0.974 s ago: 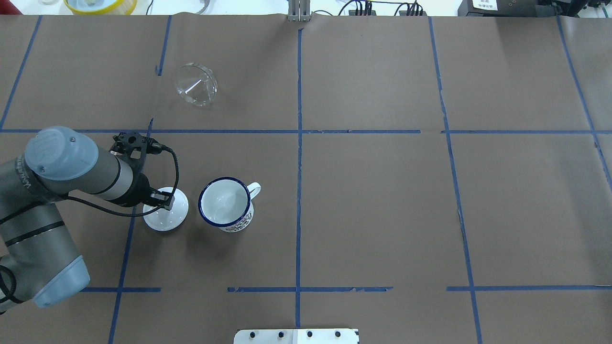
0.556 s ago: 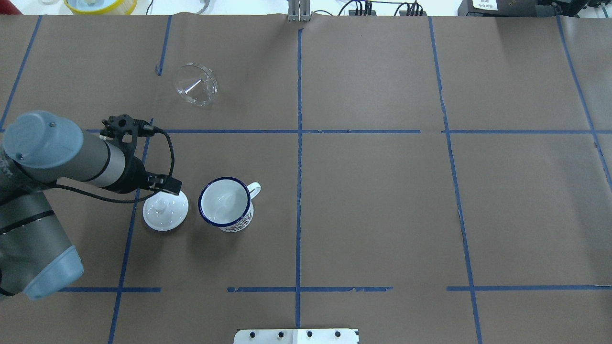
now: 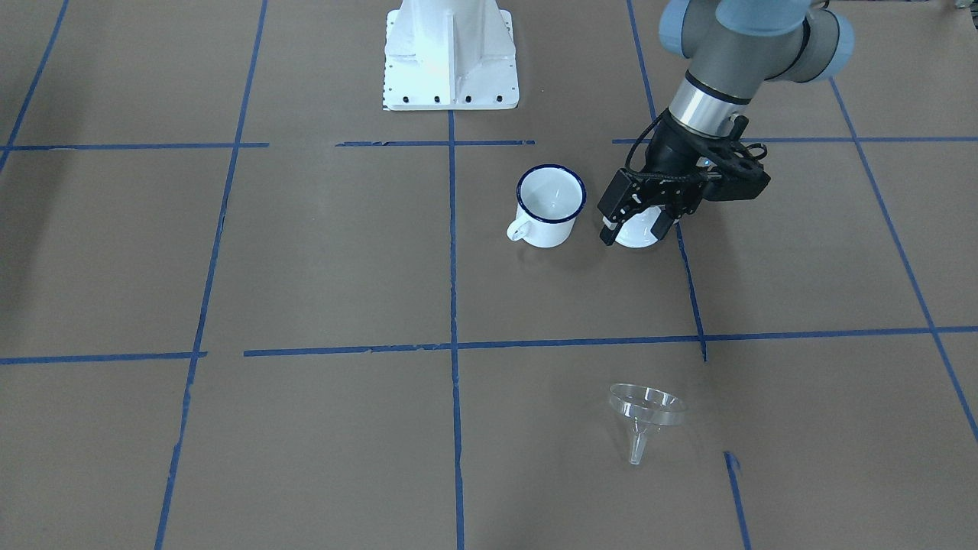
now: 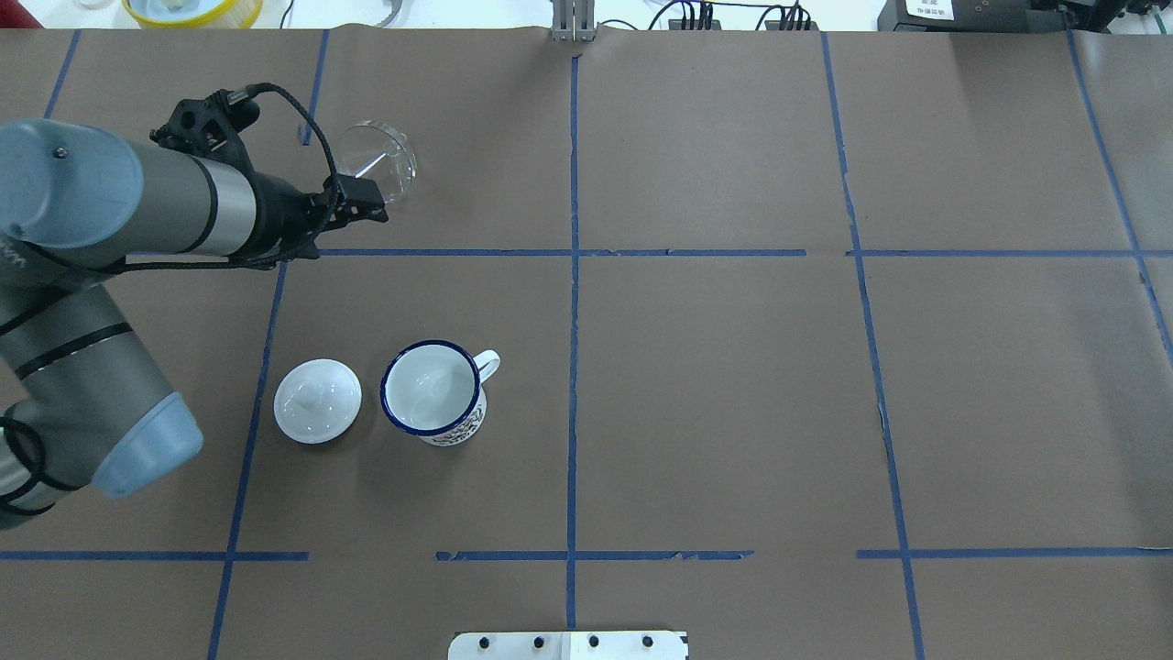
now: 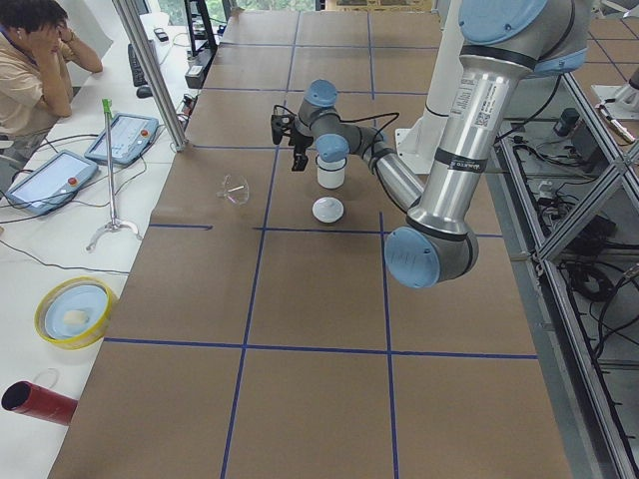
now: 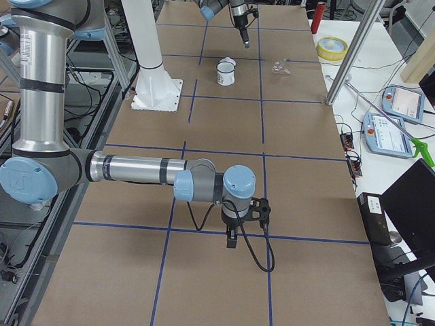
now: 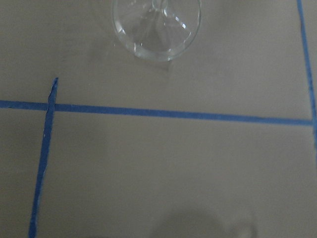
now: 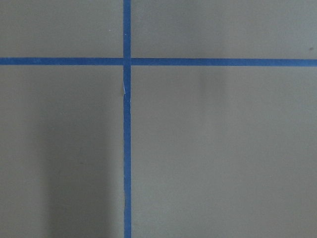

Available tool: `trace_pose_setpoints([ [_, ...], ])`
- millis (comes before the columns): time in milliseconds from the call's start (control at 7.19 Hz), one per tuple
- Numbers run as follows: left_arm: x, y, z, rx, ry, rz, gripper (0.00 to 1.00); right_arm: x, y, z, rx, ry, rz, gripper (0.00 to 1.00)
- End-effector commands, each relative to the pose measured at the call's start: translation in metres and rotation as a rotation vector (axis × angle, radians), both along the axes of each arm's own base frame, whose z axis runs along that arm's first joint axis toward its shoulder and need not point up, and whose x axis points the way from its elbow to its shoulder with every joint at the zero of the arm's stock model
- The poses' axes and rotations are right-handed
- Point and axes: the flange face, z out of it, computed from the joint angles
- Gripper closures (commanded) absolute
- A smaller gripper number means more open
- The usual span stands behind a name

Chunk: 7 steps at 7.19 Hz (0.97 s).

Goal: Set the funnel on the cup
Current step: 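Move the left gripper to the clear glass funnel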

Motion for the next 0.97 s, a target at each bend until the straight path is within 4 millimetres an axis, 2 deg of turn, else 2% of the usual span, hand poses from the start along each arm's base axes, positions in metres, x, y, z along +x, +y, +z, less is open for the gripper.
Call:
trace_pose_setpoints([
  [0,0.030,-0.039,0.024,-0.103,0.209,-0.198,0.00,0.000,0.000,0.000,0.000,0.000,0.000,0.00],
  [139,0.044,-0.053,0.051,-0.162,0.298,-0.257,0.00,0.000,0.000,0.000,0.000,0.000,0.000,0.00],
  [278,0.063,-0.080,0.058,-0.169,0.321,-0.334,0.00,0.000,0.000,0.000,0.000,0.000,0.000,0.00],
  [417,0.075,-0.098,0.067,-0.219,0.335,-0.418,0.00,0.000,0.000,0.000,0.000,0.000,0.000,0.00],
  [556,0.069,-0.108,0.072,-0.287,0.374,-0.467,0.00,0.000,0.000,0.000,0.000,0.000,0.000,0.00],
  [695,0.065,-0.129,0.074,-0.325,0.418,-0.516,0.00,0.000,0.000,0.000,0.000,0.000,0.000,0.00],
  [834,0.074,-0.148,0.087,-0.315,0.429,-0.557,0.00,0.000,0.000,0.000,0.000,0.000,0.000,0.00],
])
